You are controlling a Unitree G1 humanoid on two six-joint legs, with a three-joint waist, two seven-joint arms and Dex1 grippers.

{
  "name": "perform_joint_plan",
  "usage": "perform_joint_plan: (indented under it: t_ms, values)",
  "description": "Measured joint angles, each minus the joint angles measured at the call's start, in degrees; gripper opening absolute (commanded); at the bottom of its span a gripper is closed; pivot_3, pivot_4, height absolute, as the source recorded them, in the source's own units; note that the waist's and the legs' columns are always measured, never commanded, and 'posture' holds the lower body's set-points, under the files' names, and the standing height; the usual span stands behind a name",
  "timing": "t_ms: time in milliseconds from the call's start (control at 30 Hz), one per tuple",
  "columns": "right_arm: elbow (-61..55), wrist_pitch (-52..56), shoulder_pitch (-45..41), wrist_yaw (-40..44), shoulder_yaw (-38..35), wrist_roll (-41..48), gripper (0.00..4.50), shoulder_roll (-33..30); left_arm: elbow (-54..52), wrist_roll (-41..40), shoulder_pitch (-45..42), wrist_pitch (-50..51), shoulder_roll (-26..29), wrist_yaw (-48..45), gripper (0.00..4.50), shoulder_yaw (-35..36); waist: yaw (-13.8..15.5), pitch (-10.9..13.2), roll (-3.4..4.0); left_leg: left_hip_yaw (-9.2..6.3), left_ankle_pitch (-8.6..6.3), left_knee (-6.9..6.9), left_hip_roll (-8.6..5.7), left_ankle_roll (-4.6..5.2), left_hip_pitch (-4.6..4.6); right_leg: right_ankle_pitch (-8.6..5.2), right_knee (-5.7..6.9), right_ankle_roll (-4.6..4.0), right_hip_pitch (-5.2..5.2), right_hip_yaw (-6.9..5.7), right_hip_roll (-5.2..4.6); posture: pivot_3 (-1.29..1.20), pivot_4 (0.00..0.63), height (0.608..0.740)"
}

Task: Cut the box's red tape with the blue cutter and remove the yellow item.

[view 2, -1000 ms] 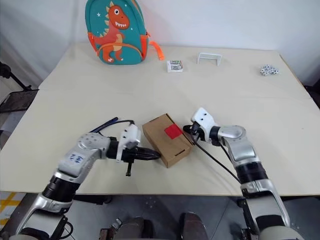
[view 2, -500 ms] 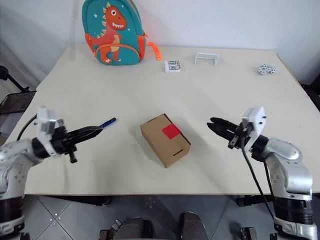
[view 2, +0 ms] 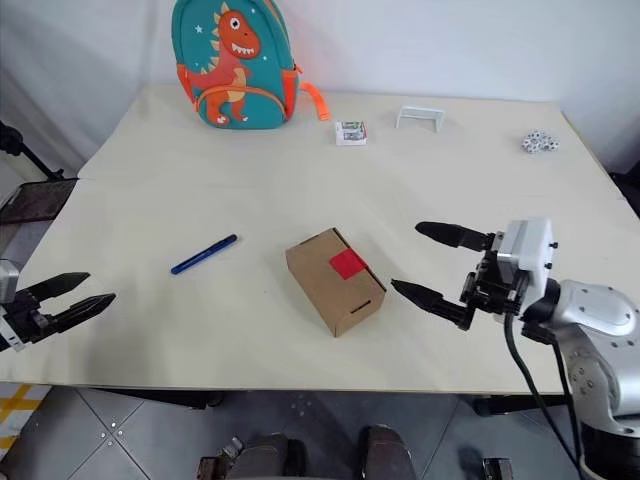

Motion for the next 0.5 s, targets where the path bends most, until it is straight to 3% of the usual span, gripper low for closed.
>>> perform_joint_plan:
  t_ms: [133, 267, 500]
  values:
    - [-0.94, 0.49, 3.31, 0.23, -2.32, 1.51, 4.50, -1.54, 1.69, 0.29, -3.70, -0.35, 0.97, -1.96, 4.48, -1.90, 0.52, -0.03, -0.05, 0.09, -0.01, 0.00, -0.01, 0.01, 0.04, 0.00, 0.00, 0.00, 0.00, 0.03, 0.00, 0.00, 0.150, 0.740]
    - [-4.76, -0.38, 5.46, -0.11, -1.81, 2.47, 4.50, -0.40, -0.14, 1.89, -12.23, 1.12, -0.89, -3.52, 4.48, -10.27, 1.10, -0.04, -0.06, 0.13, 0.00, 0.07, -0.08, 0.02, 0.04, 0.00, 0.10, 0.00, 0.00, 0.00, 0.09, 0.00, 0.150, 0.740]
    - [-8.00, -1.14, 5.98, -1.32, 0.72, 2.49, 4.50, -0.10, -1.66, 9.33, -21.94, 4.12, -3.97, 2.33, 4.48, -21.28, 0.62, -0.04, -0.20, 0.54, 0.00, 0.08, -0.04, 0.03, 0.14, 0.00, 0.09, 0.01, -0.10, -0.10, 0.25, 0.00, 0.150, 0.740]
